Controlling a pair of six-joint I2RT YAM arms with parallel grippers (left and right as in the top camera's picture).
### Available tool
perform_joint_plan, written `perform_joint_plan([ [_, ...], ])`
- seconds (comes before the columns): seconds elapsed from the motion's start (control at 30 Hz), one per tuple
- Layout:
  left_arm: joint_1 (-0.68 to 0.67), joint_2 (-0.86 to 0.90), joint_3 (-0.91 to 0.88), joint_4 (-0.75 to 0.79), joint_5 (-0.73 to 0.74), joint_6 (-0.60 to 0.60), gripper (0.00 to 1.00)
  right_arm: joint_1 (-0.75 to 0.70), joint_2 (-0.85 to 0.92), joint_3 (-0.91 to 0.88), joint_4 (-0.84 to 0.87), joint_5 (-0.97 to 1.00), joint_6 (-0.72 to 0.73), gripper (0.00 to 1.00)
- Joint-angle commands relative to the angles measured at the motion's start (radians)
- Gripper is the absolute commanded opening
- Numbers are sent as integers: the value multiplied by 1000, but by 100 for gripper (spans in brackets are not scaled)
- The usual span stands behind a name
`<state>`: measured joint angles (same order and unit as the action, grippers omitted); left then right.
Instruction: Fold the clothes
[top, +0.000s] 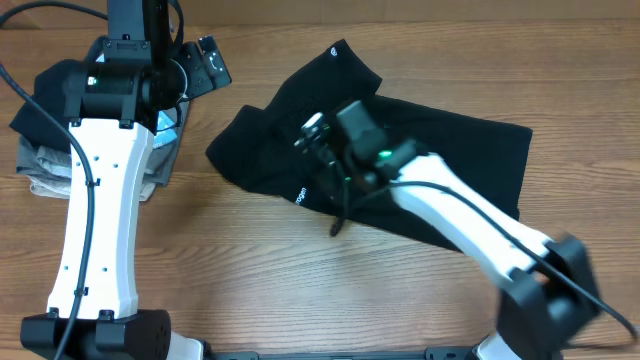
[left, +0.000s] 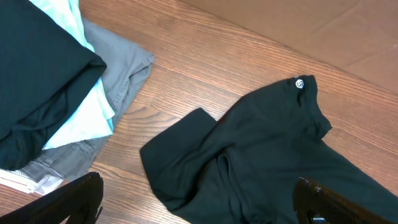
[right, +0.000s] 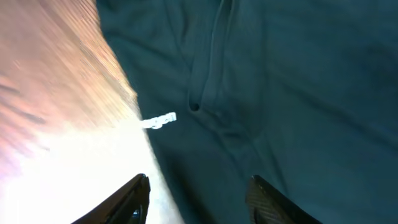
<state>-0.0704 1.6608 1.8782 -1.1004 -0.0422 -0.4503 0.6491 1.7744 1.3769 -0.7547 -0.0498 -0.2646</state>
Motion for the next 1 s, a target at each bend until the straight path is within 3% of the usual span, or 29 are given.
perform_joint_plan([
  [0.0, -1, 6, 0, 0, -17, 1, 100, 13, 77, 15, 43, 153, -85, 58],
  [0.27, -1, 6, 0, 0, -18, 1, 100, 18, 134, 15, 150, 151, -119, 59],
  [0.97, -1, 6, 0, 0, -17, 1, 100, 19, 256, 14, 209, 29, -152, 59],
])
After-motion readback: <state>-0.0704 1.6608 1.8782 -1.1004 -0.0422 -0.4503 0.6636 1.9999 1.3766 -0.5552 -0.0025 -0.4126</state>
